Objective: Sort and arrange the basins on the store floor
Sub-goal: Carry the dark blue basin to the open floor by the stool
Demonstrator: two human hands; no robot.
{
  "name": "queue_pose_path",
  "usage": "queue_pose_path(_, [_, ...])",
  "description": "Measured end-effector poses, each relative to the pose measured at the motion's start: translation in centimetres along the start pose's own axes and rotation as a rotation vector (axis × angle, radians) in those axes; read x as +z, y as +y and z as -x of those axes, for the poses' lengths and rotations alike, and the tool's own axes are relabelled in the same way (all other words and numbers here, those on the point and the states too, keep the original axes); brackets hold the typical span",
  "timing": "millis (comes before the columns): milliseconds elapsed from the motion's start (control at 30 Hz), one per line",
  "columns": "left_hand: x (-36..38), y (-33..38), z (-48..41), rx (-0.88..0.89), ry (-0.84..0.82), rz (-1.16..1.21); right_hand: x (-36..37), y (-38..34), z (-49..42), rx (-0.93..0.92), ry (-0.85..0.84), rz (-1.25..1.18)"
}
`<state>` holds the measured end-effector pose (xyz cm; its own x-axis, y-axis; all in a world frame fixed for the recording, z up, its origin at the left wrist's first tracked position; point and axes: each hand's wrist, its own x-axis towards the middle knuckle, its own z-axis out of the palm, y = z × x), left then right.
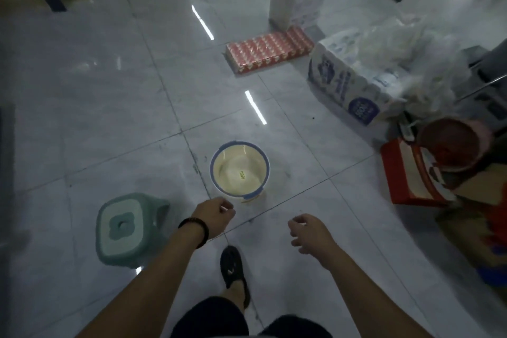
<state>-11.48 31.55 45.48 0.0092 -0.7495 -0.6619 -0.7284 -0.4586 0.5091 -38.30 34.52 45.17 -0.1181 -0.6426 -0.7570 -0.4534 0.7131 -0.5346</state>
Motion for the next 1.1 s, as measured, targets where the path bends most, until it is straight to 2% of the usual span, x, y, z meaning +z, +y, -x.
queue_pose_path(167, [-4.3, 2.1, -12.6, -0.090, -0.080, -0.035, 0.4, -4.0, -9.2, 0.133, -0.044, -0.174])
queue_pose_path(333, [-5.6, 2.0, -24.5, -0.221, -0.162, -0.038, 2.5, -5.7, -20.2, 0.225, -0.168, -0.196])
queue_pose_path(600, [-4.2, -1.1, -46.1, -0.263, -0.221, -0.240, 8.0, -3.0, -40.0, 0.344, -0.143, -0.183])
queue_pose_path(733, [-3.9, -4.6, -57.2, -0.304, -0.180, -0.241, 12.3, -0.4, -47.2, 0.384, -0.137, -0.151])
queue_pose_path(833, [-3.5, -7.3, -65.4, -0.320, -0.157, -0.187, 16.5, 1.5, -51.9, 0.445, -0.037, -0.268])
queue_pose_path(933, [-2.6, -8.8, -73.1, -0.263, -0.201, -0.143, 21.5, 3.3, -56.5, 0.522, 0.176, -0.614])
queue_pose_path(1100, [-0.2, -11.3, -80.8, -0.335, -0.459, 0.074, 28.7, 5.5, -61.1, 0.637, 0.490, -1.169])
